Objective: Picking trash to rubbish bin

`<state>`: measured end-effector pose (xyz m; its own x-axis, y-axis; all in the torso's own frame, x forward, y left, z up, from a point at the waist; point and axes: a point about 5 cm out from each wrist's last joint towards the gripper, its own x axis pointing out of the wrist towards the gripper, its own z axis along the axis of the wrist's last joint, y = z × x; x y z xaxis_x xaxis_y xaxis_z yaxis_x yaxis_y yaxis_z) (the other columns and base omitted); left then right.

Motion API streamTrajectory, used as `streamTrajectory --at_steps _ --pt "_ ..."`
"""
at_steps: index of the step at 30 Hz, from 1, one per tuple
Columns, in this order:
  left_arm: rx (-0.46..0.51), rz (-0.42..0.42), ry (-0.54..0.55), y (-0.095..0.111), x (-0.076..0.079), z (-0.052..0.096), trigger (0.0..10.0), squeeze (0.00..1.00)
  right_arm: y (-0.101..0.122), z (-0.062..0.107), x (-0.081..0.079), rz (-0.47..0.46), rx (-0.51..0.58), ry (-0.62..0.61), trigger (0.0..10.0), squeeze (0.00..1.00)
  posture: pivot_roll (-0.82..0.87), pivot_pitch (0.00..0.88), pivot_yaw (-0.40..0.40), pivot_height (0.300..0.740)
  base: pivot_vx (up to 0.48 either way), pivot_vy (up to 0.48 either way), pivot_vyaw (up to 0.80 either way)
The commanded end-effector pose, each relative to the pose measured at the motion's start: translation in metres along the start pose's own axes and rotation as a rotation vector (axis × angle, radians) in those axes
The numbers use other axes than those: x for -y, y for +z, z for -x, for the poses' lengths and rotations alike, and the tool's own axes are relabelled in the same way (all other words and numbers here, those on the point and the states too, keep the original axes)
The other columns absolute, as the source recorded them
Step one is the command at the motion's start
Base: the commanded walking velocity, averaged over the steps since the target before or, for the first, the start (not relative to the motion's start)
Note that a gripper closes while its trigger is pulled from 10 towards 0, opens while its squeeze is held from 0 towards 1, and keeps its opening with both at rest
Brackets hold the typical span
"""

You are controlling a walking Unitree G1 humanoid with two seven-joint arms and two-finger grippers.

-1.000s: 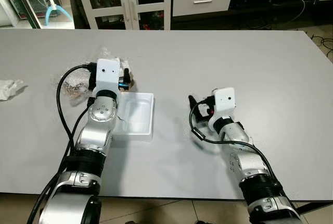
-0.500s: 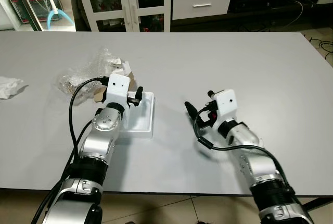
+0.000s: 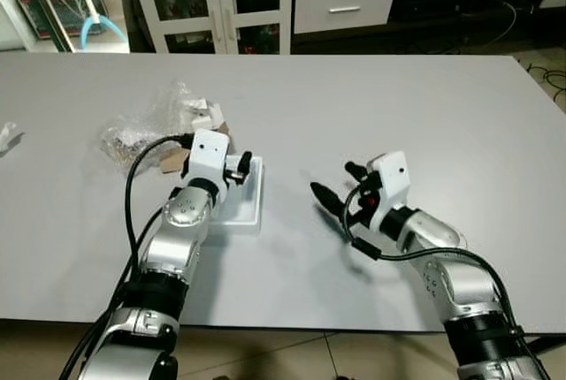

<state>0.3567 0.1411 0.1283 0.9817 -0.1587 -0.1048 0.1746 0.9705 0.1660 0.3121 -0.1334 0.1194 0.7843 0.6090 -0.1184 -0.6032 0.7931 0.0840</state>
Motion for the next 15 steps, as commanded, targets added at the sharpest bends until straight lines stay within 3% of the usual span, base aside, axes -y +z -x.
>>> streamTrajectory --at_steps 1,10,15 --pt "0.027 -0.006 -0.008 0.009 0.003 -0.001 10.0 0.00 0.001 0.003 -0.003 -0.022 -0.014 0.037 10.0 0.00 -0.09 0.031 0.033 0.740 0.000 0.000 0.00" --pt "0.115 -0.013 0.054 0.037 -0.002 -0.003 10.0 0.00 -0.001 0.006 -0.015 -0.055 -0.047 0.107 10.0 0.00 -0.09 0.029 0.028 0.740 0.000 0.000 0.00" --pt "0.145 -0.022 0.215 0.055 -0.017 -0.002 10.0 0.00 -0.001 0.007 -0.018 -0.063 -0.057 0.122 10.0 0.00 -0.08 0.031 0.028 0.740 0.000 0.000 0.00"
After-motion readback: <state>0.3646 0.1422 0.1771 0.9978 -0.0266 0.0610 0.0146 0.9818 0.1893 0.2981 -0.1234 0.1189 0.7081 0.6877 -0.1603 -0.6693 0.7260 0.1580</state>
